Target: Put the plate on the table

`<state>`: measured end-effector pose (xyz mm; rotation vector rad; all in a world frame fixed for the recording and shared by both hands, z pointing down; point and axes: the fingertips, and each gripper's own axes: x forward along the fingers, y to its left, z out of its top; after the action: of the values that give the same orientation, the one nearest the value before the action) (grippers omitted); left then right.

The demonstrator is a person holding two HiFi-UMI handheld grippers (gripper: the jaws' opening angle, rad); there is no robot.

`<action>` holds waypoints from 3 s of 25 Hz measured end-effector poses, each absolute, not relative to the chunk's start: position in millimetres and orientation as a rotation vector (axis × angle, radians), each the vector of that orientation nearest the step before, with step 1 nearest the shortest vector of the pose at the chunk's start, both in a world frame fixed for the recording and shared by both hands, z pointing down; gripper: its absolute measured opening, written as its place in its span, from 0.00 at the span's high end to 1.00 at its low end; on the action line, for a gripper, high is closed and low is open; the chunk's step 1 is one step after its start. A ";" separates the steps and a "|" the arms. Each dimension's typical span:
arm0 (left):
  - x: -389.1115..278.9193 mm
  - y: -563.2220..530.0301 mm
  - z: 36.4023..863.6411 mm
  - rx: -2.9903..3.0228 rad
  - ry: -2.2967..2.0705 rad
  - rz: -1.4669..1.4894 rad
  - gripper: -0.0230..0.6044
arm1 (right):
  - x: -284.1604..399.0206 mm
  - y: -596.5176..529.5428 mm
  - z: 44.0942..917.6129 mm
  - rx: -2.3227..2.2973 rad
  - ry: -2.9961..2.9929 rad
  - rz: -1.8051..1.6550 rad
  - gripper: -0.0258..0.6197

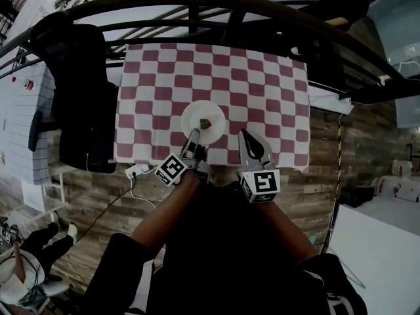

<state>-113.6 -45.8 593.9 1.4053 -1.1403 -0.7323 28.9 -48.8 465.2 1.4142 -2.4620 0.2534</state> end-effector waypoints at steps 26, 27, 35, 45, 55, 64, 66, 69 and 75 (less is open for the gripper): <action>-69.4 -132.6 697.7 1.401 -1.029 -0.536 0.93 | 51.3 -133.6 478.5 1.393 -2.477 0.379 0.96; -68.9 -135.4 702.8 1.404 -1.018 -0.536 0.93 | 52.5 -134.8 478.5 1.382 -2.487 0.373 0.96; -58.9 -147.2 724.0 1.363 -0.988 -0.515 0.93 | 64.9 -152.5 491.4 1.385 -2.460 0.460 0.96; -61.5 -153.5 749.0 1.284 -1.051 -0.480 0.93 | 64.5 -162.4 498.0 1.329 -2.488 0.466 0.96; -61.8 -160.0 769.9 1.252 -1.070 -0.464 0.92 | 71.1 -167.7 509.8 1.318 -2.466 0.480 0.96; -59.3 -156.5 777.0 1.220 -1.085 -0.449 0.92 | 77.4 -170.7 511.1 1.322 -2.454 0.488 0.96; -60.9 -155.3 778.3 1.211 -1.105 -0.441 0.91 | 78.1 -171.0 511.3 1.323 -2.455 0.489 0.96; -62.2 -154.4 779.0 1.197 -1.114 -0.442 0.82 | 79.6 -171.3 511.4 1.329 -2.452 0.492 0.96; -60.0 -152.8 775.8 1.207 -1.111 -0.451 0.68 | 80.3 -169.9 510.9 1.337 -2.458 0.491 0.96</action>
<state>-60.0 -152.8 775.8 1.2072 -1.1115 -0.4511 80.3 -169.9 510.9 1.3368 -2.4581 0.4907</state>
